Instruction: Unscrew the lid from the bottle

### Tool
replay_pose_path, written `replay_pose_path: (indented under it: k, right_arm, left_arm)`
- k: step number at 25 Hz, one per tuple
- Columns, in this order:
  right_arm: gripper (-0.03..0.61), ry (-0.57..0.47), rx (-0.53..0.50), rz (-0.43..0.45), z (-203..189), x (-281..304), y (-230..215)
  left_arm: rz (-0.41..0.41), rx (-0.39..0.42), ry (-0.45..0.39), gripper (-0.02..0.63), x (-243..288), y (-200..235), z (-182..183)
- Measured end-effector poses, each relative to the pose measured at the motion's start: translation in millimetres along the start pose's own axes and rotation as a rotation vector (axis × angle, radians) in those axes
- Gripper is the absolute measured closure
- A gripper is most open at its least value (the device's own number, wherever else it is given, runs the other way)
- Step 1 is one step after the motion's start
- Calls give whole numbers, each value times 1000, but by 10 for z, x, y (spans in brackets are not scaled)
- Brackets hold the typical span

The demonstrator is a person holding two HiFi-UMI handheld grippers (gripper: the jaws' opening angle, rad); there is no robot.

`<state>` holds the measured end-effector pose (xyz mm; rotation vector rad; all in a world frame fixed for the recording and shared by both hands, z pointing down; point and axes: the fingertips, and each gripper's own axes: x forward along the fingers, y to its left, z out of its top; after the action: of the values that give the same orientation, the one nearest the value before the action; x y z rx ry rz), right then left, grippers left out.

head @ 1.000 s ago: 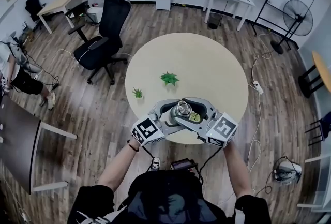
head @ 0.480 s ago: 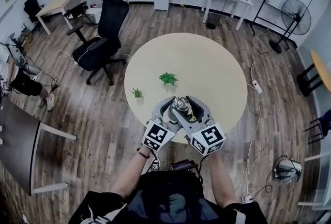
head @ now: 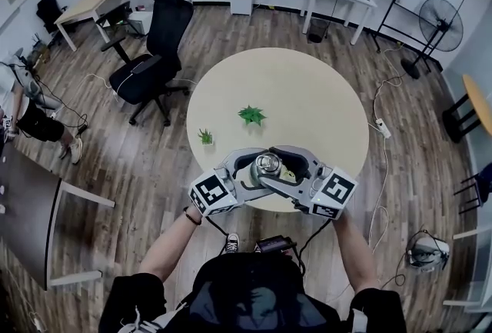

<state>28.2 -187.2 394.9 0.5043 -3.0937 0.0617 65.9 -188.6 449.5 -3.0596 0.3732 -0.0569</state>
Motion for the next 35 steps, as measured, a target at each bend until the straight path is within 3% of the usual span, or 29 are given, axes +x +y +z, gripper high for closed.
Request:
replay_pose_path:
  k: [3, 9, 12, 16, 22, 25, 30, 35]
  right_arm:
    - [238, 13, -23, -135, -87, 46, -103]
    - [261, 44, -39, -442, -193, 21, -382]
    - [290, 34, -19, -509, -224, 12, -444]
    - [314, 39, -38, -446, -225, 39, -408]
    - [314, 19, -59, -70, -44, 108, -69]
    - [314, 11, -39, 26, -9, 126, 54]
    - [315, -83, 29, -10, 57, 94, -11]
    - [316, -123, 1, -219, 78, -54, -227]
  left_arm:
    - [147, 22, 21, 239, 34, 149, -85]
    - [408, 23, 62, 239, 119, 393, -156]
    - [481, 18, 86, 239, 135, 443, -216]
    - [404, 12, 75, 239, 138, 400, -223]
    - [26, 19, -3, 239, -36, 122, -47]
    - [-64, 42, 6, 239, -85, 12, -29]
    - [-34, 7, -2, 239, -92, 23, -142]
    - [159, -22, -16, 239, -206, 222, -229]
